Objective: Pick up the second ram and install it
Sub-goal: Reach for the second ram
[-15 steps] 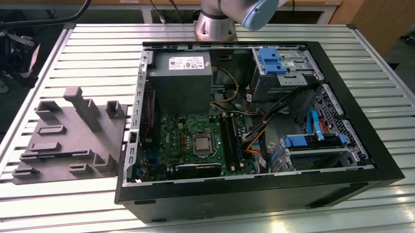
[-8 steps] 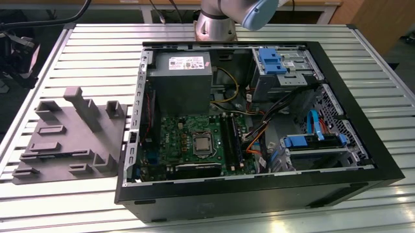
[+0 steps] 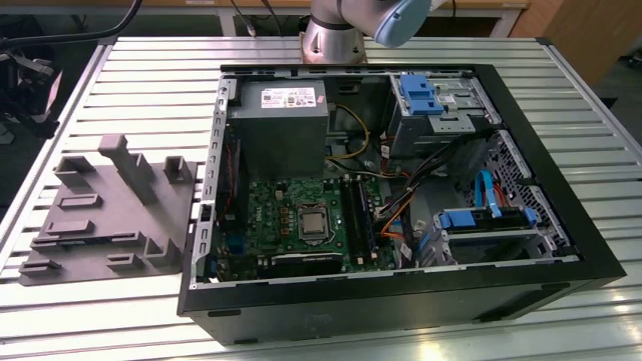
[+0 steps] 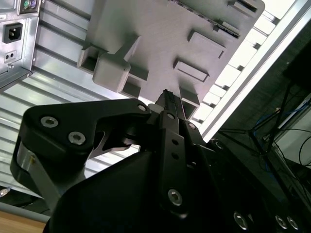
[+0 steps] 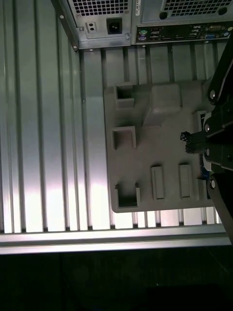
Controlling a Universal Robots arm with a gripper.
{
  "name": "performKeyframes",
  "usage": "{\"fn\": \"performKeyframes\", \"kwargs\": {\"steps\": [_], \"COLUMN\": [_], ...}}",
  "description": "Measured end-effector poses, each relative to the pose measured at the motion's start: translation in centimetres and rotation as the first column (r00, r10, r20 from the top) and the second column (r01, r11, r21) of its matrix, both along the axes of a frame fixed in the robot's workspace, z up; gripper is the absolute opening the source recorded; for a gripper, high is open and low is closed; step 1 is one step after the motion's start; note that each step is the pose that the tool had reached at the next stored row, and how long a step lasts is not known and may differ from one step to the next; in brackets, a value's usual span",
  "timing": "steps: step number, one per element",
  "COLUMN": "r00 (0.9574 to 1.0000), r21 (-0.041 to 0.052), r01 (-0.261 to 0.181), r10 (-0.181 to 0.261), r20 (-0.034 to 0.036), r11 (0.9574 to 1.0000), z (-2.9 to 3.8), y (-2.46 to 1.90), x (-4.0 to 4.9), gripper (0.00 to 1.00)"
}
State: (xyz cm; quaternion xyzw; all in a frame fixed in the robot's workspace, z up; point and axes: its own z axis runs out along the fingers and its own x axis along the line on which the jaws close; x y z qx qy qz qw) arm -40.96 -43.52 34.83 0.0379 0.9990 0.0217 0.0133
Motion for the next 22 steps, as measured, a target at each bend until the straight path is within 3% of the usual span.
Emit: {"fn": "performKeyframes", "kwargs": {"steps": [22], "r00": [1.0], "r21": [0.0], "r01": [0.0], "r10": [0.0], "r20": [0.0], "r11": [1.0], "z": [-0.61], "y": [-0.21], "x": [-0.25], "gripper": [0.11]}}
